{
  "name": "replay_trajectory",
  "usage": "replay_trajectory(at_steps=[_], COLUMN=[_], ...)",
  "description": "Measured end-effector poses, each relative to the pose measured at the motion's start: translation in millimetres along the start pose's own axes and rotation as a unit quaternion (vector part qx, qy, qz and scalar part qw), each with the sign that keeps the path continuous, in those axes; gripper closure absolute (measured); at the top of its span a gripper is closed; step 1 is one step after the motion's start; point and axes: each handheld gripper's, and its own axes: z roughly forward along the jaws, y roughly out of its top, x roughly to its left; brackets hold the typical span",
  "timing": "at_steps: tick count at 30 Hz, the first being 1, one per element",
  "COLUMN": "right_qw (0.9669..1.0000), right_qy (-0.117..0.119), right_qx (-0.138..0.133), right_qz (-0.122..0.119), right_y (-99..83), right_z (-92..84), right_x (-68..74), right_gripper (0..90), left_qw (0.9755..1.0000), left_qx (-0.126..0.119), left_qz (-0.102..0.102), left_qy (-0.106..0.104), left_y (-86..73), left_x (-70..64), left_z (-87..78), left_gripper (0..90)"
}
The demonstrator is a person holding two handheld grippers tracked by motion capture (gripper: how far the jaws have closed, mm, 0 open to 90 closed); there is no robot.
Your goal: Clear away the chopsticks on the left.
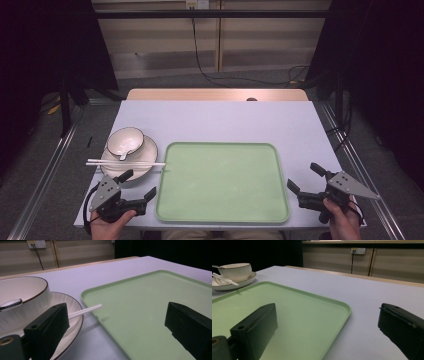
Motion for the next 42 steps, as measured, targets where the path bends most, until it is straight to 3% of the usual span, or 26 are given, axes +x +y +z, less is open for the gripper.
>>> replay_trajectory(at_steps=[11, 13, 15, 19, 29, 32, 33, 34, 36, 42], right_qw=[1.0000, 1.0000, 0.9999, 0.9999, 0.9996, 0.9997, 0.9996, 0.9997, 0.9997, 0.9995], right_qy=[0.004, 0.008, 0.014, 0.015, 0.026, 0.024, 0.027, 0.025, 0.024, 0.028], right_qx=[0.004, 0.005, 0.007, 0.004, 0.008, 0.007, 0.008, 0.006, 0.006, 0.013], right_qz=[0.001, 0.001, 0.001, -0.002, -0.003, -0.004, -0.004, -0.005, -0.003, -0.004], right_y=[-0.8, -0.5, -0.4, -0.3, 1.7, 1.7, 1.7, 1.6, 1.6, 0.9], right_z=[0.9, 1.5, 2.2, 2.0, 2.5, 3.2, 3.6, 4.0, 3.8, 4.5], right_x=[-1.6, -0.4, 0.8, 1.9, 5.3, 5.9, 5.7, 5.4, 5.1, 4.8], right_gripper=[2.4, 2.5, 2.4, 2.6, 2.3, 2.3, 2.3, 2.3, 2.3, 2.5], left_qw=[1.0000, 0.9999, 0.9999, 0.9998, 0.9995, 0.9993, 0.9989, 0.9982, 0.9972, 0.9968], left_qx=[0.007, 0.008, 0.011, 0.013, 0.018, 0.032, 0.042, 0.052, 0.063, 0.075], left_qz=[0.002, 0.008, 0.012, 0.013, 0.026, 0.018, 0.012, 0.019, 0.038, 0.030], left_qy=[0.001, -0.004, 0.003, -0.007, 0.006, -0.001, -0.016, -0.020, -0.015, 0.003], left_y=[-0.1, 0.3, 1.2, 3.0, 6.4, 7.0, 7.3, 7.5, 6.1, 3.7], left_x=[-0.6, -1.0, -2.2, -2.2, -0.8, 4.7, 6.5, 8.1, 11.1, 32.6], left_z=[0.4, -1.8, -2.0, -3.0, -15.3, -21.1, -23.0, -24.7, -27.7, -35.3], left_gripper=[5.1, 10.3, 9.9, 8.7, 9.2, 9.2, 10.2, 12.5, 13.7, 16.7])
